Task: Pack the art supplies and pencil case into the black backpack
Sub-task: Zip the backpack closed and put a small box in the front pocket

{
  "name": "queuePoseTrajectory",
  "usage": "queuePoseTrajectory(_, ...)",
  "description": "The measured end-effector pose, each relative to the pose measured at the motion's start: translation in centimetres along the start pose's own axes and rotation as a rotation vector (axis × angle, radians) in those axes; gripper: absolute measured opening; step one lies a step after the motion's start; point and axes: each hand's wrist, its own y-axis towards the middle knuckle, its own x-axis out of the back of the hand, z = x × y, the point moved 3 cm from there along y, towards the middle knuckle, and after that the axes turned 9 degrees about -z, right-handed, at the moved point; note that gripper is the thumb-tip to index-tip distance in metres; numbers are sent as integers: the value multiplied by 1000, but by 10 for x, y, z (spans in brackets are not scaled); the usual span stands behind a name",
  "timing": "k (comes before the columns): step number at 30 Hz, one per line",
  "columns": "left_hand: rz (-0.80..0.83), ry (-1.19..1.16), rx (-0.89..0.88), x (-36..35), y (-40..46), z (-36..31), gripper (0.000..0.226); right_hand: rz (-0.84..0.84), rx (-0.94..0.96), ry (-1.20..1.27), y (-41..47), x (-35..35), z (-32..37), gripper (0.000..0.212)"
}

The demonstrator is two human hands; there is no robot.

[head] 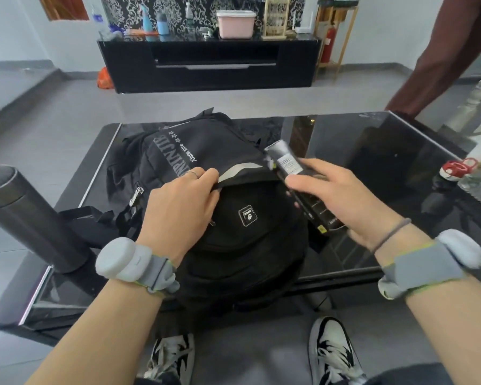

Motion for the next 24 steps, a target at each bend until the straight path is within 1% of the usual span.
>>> queuePoseTrajectory(2,14,-13,-2,1,1,1,14,171,95,-115,-13,-17,12,43)
queuePoseTrajectory(3,15,-18,0,2,2,1,14,224,134,-186,-17,-25,13,47)
queuePoseTrajectory(6,13,-20,6,3,3,1,13,230,233,-414,-21,-40,12,55)
queuePoseTrajectory(8,13,-24,9,3,5,1,10,207,268,-485,-23,-44,10,56)
queuePoseTrajectory(13,34,-69,15,0,6,4,14,197,287,-541,-22,-46,2,55)
queuePoseTrajectory(15,98,-138,11,-2,5,10,15,223,231,-538,-20,-47,-5,54)
queuePoseTrajectory(17,179,-240,9,-3,3,19,18,265,169,-482,-19,-47,-9,51)
queuePoseTrajectory(19,209,-290,17,-2,-1,24,19,267,165,-490,-19,-46,-10,47)
queuePoseTrajectory(22,180,-243,-14,-2,-4,20,17,269,178,-535,-19,-40,-4,47)
queuePoseTrajectory(24,155,-158,-44,-3,-4,15,17,294,148,-496,-15,-30,1,46)
